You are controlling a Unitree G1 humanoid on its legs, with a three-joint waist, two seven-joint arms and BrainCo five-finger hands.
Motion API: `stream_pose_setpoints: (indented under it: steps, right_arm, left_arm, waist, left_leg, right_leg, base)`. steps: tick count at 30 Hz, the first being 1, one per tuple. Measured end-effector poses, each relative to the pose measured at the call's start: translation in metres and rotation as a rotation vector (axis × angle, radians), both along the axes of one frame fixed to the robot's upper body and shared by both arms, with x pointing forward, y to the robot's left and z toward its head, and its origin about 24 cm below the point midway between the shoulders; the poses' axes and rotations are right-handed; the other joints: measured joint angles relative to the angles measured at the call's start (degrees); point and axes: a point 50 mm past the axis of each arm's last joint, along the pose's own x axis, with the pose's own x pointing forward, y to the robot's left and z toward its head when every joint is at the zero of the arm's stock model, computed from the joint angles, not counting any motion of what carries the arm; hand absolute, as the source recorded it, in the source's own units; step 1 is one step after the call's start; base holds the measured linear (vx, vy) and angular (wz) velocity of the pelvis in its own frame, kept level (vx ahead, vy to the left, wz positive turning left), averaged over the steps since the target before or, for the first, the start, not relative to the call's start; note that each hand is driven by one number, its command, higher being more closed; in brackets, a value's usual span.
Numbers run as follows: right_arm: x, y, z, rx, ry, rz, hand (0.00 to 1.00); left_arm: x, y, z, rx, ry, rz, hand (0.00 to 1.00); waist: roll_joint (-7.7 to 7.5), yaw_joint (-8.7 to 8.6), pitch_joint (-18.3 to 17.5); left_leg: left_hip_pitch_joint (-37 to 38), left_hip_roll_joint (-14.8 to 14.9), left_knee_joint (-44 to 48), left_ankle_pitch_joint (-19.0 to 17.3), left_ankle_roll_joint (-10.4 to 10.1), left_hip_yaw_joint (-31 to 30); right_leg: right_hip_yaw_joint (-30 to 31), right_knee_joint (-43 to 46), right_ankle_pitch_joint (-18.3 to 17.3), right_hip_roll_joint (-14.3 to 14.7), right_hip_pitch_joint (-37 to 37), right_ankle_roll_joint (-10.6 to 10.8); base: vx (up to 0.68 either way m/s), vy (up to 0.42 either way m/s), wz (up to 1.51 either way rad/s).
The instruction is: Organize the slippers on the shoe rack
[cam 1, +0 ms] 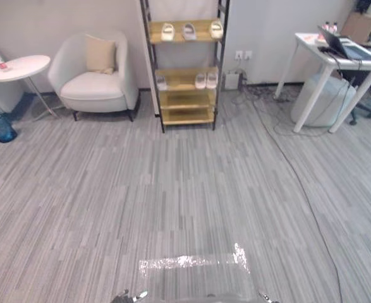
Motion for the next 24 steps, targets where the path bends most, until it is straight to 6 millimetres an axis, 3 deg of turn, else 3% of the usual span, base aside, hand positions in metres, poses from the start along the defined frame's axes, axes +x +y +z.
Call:
stream_pose_setpoints:
  steps: [10, 24]
  right_arm:
    - [0.020, 0.002, 0.001, 0.010, -0.042, -0.023, 0.00]
    - [0.045, -0.006, 0.006, -0.079, -0.039, 0.188, 0.00]
  left_arm:
    - [0.012, 0.002, 0.002, 0.007, -0.021, 0.002, 0.00]
    - [0.018, 0.003, 0.003, 0.036, -0.033, -0.014, 0.00]
  waist:
    - [-0.28, 0.16, 1.5]
    - [-0.25, 0.47, 3.1]
  left_leg:
    - [1.8, 0.5, -1.8, 0.1, -0.2, 1.0]
    - [1.8, 0.5, -2.4, 0.3, -0.3, -0.8]
  right_leg:
    - [0.3, -2.4, 0.0, 0.7, 1.9, -0.1]
    - [-1.8, -3.2, -0.4, 0.4, 2.7, 0.0]
  base:
    - [0.09, 0.009, -0.01]
    - [0.02, 0.004, 0.07]
